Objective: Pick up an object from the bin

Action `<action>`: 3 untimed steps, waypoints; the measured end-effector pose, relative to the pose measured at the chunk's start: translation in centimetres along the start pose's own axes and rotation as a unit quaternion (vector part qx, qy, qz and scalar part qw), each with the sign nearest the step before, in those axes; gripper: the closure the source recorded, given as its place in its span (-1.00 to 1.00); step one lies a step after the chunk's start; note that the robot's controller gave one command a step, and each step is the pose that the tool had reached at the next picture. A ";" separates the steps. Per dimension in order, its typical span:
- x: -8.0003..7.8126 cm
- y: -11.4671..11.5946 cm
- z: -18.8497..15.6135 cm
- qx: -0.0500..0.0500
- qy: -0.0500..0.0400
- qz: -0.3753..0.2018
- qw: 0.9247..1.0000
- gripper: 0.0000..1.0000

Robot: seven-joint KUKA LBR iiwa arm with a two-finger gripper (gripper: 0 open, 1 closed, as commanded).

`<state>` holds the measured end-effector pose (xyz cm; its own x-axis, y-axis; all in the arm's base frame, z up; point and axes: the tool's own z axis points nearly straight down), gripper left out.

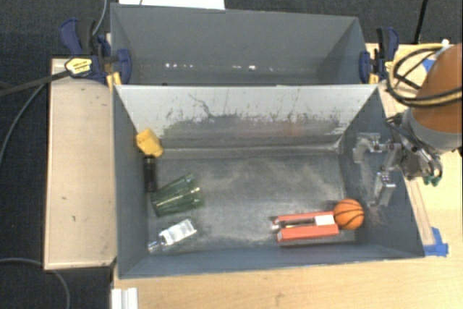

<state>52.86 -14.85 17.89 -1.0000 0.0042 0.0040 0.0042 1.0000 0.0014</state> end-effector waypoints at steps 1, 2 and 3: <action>-0.1 0.1 -0.5 0.001 -0.004 -0.002 1.000 -1.00; 1.2 1.1 3.8 0.001 -0.005 -0.040 0.999 -1.00; 3.5 1.6 8.5 0.001 -0.004 -0.014 1.000 -1.00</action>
Offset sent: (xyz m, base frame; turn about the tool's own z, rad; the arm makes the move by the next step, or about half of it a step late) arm -0.0292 0.0218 -0.0866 -0.1584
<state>49.29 -13.19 9.43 -0.9997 -0.0240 -0.0041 -0.0240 0.9997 0.0000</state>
